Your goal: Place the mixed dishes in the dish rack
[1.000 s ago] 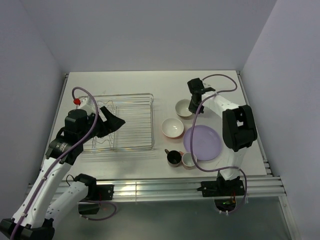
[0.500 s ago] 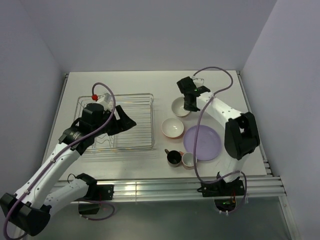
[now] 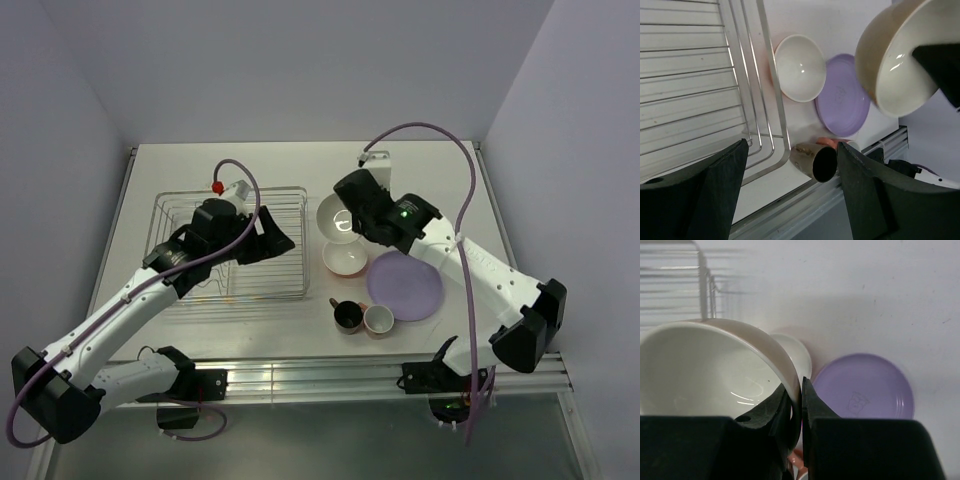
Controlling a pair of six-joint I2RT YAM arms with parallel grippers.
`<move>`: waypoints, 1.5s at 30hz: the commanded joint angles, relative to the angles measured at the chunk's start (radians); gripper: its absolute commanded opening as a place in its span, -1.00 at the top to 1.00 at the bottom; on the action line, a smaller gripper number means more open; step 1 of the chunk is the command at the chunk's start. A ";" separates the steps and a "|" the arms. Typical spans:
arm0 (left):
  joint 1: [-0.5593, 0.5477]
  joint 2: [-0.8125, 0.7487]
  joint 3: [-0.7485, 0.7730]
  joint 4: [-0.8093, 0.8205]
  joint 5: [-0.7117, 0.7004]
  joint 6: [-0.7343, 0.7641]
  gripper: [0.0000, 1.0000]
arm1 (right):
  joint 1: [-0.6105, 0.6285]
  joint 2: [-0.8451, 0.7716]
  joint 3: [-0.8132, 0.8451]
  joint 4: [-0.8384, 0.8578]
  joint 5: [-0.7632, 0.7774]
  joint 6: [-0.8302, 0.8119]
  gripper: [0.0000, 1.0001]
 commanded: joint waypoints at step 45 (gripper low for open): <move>-0.102 -0.102 -0.019 0.123 0.045 0.009 -0.61 | 0.354 0.041 0.165 -0.080 0.050 0.077 1.00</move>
